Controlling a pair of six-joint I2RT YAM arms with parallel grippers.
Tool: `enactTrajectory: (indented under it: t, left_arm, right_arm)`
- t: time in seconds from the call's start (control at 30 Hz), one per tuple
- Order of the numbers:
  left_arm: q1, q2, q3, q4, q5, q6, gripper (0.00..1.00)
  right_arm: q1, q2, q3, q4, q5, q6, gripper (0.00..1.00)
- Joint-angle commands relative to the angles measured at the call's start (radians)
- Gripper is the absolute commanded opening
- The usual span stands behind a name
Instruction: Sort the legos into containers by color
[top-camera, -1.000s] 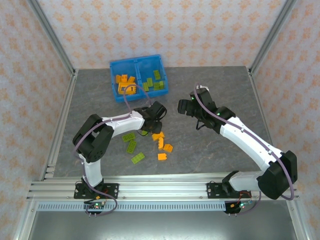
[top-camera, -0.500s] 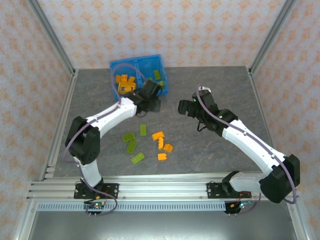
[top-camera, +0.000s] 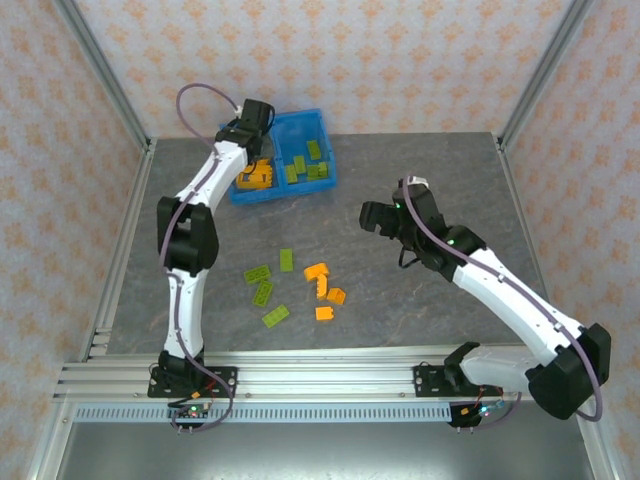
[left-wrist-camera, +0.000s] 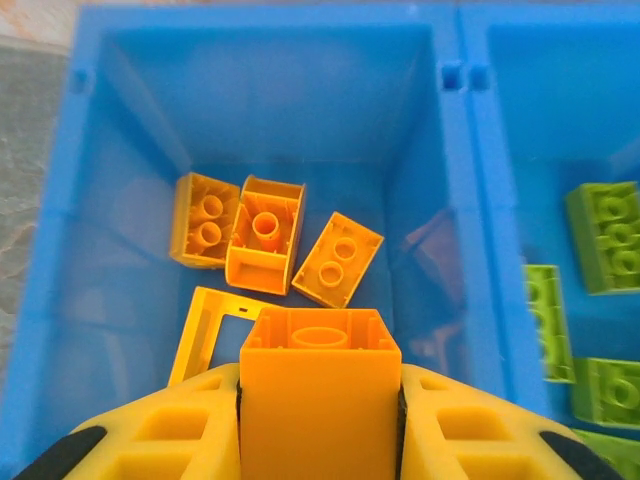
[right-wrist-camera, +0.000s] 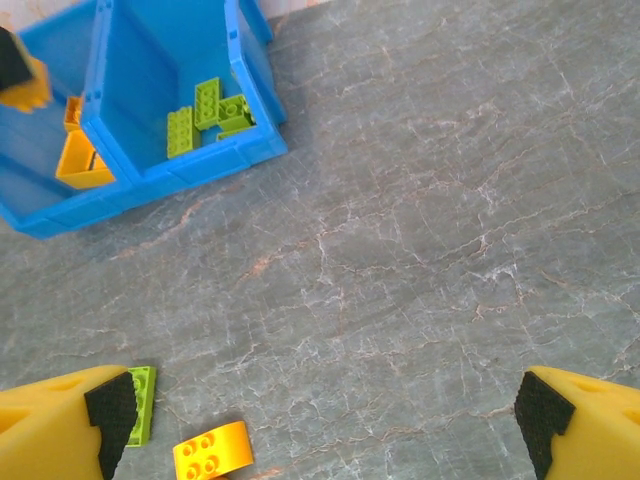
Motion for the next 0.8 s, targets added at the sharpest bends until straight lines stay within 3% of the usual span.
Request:
enactTrajectory:
  t: [0.0,0.1,0.23,0.53,0.63,0.77]
  left_arm:
    - [0.007,0.077,0.149,-0.110,-0.039,0.023,0.23]
    - [0.027,0.112,0.196,-0.152,-0.020,-0.013,0.27]
    - [0.029,0.059,0.114,-0.096,0.023,-0.017,0.39]
    - [0.030,-0.163,-0.093,-0.019,0.080,-0.062,0.54]
    - [0.029,-0.236,-0.151,-0.008,0.113,-0.067,0.53]
    - [0.007,-0.433,-0.359,0.085,0.205,-0.119,0.53]
  right_arm:
    - [0.004,-0.032,-0.009,-0.016,0.013,0.010,0.99]
    - [0.004,-0.052,-0.011,-0.028,0.022,0.016,0.98]
    - [0.003,-0.066,-0.020,-0.020,0.022,0.024,0.98]
    - [0.003,-0.045,-0.014,0.003,0.010,0.032,0.99]
    - [0.003,-0.036,-0.008,0.003,0.003,0.029,0.99]
    - [0.003,-0.024,-0.008,0.011,0.006,0.030,0.99]
